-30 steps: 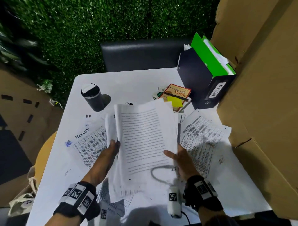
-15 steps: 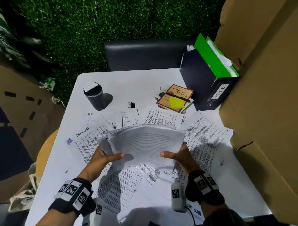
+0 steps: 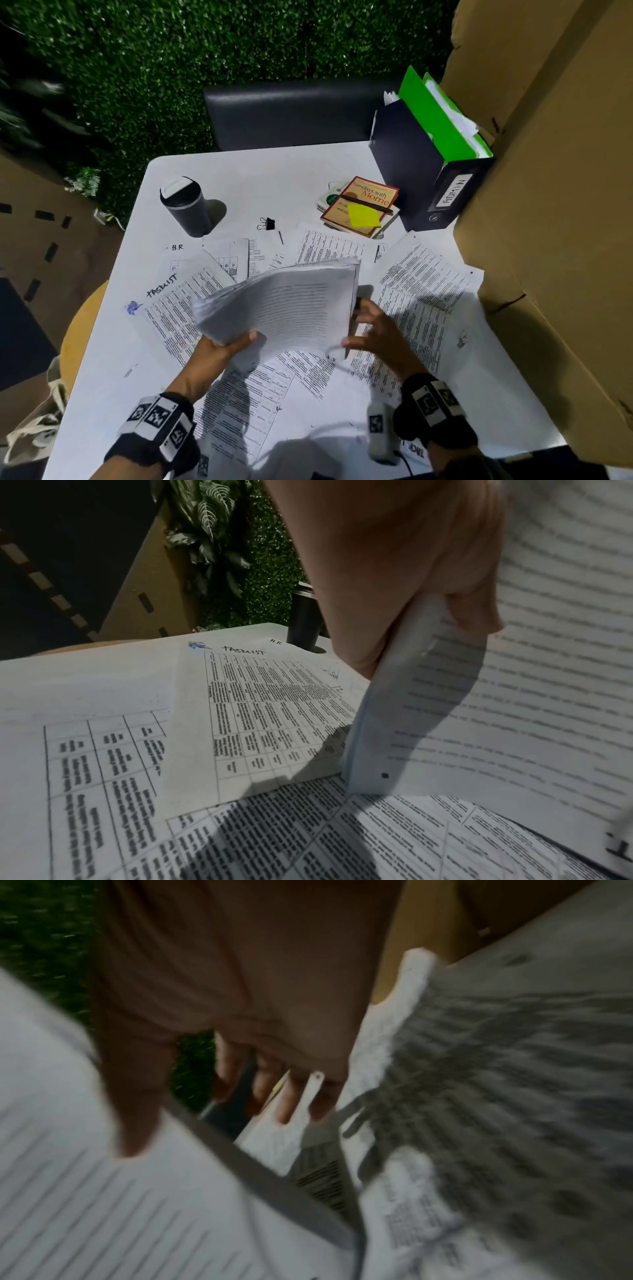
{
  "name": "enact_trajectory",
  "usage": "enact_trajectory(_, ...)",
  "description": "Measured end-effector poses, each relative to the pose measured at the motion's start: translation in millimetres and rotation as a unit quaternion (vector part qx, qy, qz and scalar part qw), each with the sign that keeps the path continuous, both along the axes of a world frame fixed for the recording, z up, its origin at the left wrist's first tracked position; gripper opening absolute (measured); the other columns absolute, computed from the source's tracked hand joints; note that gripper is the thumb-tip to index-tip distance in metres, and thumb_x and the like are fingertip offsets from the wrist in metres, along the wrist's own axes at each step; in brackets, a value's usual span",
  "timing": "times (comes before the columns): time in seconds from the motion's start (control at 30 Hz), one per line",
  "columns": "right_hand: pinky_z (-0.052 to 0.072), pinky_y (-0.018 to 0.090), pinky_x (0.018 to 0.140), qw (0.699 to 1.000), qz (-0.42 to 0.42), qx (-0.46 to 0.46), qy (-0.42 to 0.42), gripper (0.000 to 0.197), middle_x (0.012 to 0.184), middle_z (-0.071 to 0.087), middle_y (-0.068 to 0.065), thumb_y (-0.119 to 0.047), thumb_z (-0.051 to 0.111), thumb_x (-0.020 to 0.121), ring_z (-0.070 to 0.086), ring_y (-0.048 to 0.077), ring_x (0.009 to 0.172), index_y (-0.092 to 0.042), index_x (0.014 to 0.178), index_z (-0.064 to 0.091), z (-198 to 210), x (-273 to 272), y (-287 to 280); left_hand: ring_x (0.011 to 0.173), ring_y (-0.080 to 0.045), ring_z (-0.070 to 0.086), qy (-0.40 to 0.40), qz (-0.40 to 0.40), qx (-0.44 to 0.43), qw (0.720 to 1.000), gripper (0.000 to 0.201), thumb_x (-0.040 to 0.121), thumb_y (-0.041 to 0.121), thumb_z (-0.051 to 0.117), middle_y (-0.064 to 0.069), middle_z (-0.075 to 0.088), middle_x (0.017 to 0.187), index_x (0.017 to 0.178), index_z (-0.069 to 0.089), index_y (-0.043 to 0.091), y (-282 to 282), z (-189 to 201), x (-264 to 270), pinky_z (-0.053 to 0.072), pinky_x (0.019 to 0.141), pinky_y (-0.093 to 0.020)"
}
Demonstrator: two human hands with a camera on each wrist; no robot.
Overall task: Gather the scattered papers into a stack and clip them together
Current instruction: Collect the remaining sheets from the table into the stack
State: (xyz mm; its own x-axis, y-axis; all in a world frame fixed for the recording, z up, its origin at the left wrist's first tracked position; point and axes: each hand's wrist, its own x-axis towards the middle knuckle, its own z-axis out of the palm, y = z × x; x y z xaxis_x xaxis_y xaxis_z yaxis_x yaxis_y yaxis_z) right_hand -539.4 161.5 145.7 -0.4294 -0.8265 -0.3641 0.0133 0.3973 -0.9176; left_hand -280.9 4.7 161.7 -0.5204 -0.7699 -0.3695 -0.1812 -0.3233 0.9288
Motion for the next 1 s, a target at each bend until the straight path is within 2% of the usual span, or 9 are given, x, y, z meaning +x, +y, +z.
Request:
enact_trajectory(0.07,0.050,0.034,0.084,0.983,-0.152,0.064,0.077,0.070,0.127,0.053,0.004,-0.027,0.085,0.061,0.053,0.021,0.114,-0.023,0.123,0.053,-20.5,-14.6,26.4,0.087,-0.016,0.072,-0.012,0.004,0.004,1.000,0.067,0.050,0.046,0.089,-0.006,0.072,0.097,0.103,0.061,0.014,2.2,-2.3,-0.1,0.054,0.059,-0.015)
enact_trajectory(0.13,0.043,0.047,0.096,0.916,-0.298,0.217,0.157,0.072,0.131,0.047,0.012,-0.029,0.084,0.061,0.047,0.035,0.117,-0.021,0.124,0.052,-35.6,-24.0,51.9,0.084,-0.015,0.071,-0.041,0.005,-0.005,0.999,0.070,0.049,0.061,0.084,-0.003,0.072,0.092,0.098,0.063,0.015,2.5,-3.5,-4.1,0.054,0.059,-0.016)
enact_trajectory(0.23,0.031,0.054,0.101,0.857,-0.318,0.373,0.157,0.091,0.138,0.033,0.021,-0.035,0.083,0.062,0.034,0.041,0.124,-0.011,0.135,0.036,-42.6,-22.1,75.7,0.093,-0.031,0.066,-0.053,0.028,-0.038,0.997,0.018,0.084,0.028,0.070,-0.012,0.069,0.092,0.092,0.065,0.013,-1.1,-5.4,-11.0,0.051,0.066,-0.027)
enact_trajectory(0.4,0.029,0.053,0.101,0.861,-0.316,0.373,0.144,0.098,0.140,0.038,0.023,-0.030,0.085,0.061,0.035,0.041,0.126,-0.009,0.139,0.030,-56.4,-26.1,76.0,0.080,-0.026,0.059,-0.060,0.118,-0.080,0.988,0.018,0.088,0.014,0.066,-0.013,0.066,0.084,0.095,0.065,-0.003,-19.6,-2.7,-3.5,0.045,0.069,-0.032)
enact_trajectory(0.5,0.033,0.055,0.099,0.853,-0.331,0.378,0.142,0.095,0.136,0.037,0.024,-0.028,0.086,0.058,0.036,0.043,0.121,-0.008,0.135,0.034,-59.1,-28.5,76.0,0.088,-0.026,0.057,-0.045,0.181,-0.089,0.978,0.023,0.088,0.009,0.065,-0.014,0.065,0.092,0.104,0.063,-0.007,-36.3,1.4,15.9,0.045,0.080,-0.035)
enact_trajectory(0.6,0.036,0.057,0.096,0.849,-0.342,0.375,0.143,0.097,0.132,0.036,0.027,-0.028,0.087,0.055,0.037,0.045,0.119,-0.004,0.131,0.033,-61.0,-28.7,76.9,0.094,-0.024,0.052,-0.038,0.225,-0.090,0.969,0.002,0.090,0.006,0.062,-0.011,0.060,0.088,0.091,0.063,0.005,-46.4,4.5,44.8,0.042,0.079,-0.037)
enact_trajectory(0.73,0.041,0.057,0.092,0.861,-0.351,0.344,0.133,0.093,0.128,0.046,0.031,-0.027,0.090,0.053,0.045,0.048,0.116,0.000,0.125,0.038,-62.8,-36.2,78.7,0.090,-0.025,0.053,-0.033,0.258,-0.104,0.960,0.007,0.090,0.008,0.063,-0.012,0.057,0.088,0.084,0.061,0.010,-46.7,5.7,80.7,0.043,0.077,-0.037)
enact_trajectory(0.87,0.046,0.044,0.079,0.879,-0.307,0.343,0.127,0.061,0.100,0.065,0.023,-0.045,0.079,0.051,0.060,0.038,0.091,-0.006,0.096,0.063,-66.4,-41.6,85.5,0.090,-0.023,0.054,-0.044,0.292,-0.128,0.947,0.006,0.091,0.008,0.062,-0.007,0.059,0.087,0.086,0.062,0.011,-42.9,3.4,105.7,0.042,0.085,-0.039)
enact_trajectory(1.0,0.046,0.033,0.073,0.936,-0.324,0.107,0.091,0.023,0.083,0.065,0.012,-0.006,0.070,0.080,0.061,0.032,0.083,-0.002,0.102,0.063,-36.1,-45.3,75.9,0.095,-0.024,0.057,-0.052,0.318,-0.136,0.937,0.018,0.086,0.019,0.069,-0.010,0.063,0.096,0.097,0.066,0.005,-36.7,2.1,125.3,0.042,0.090,-0.042)
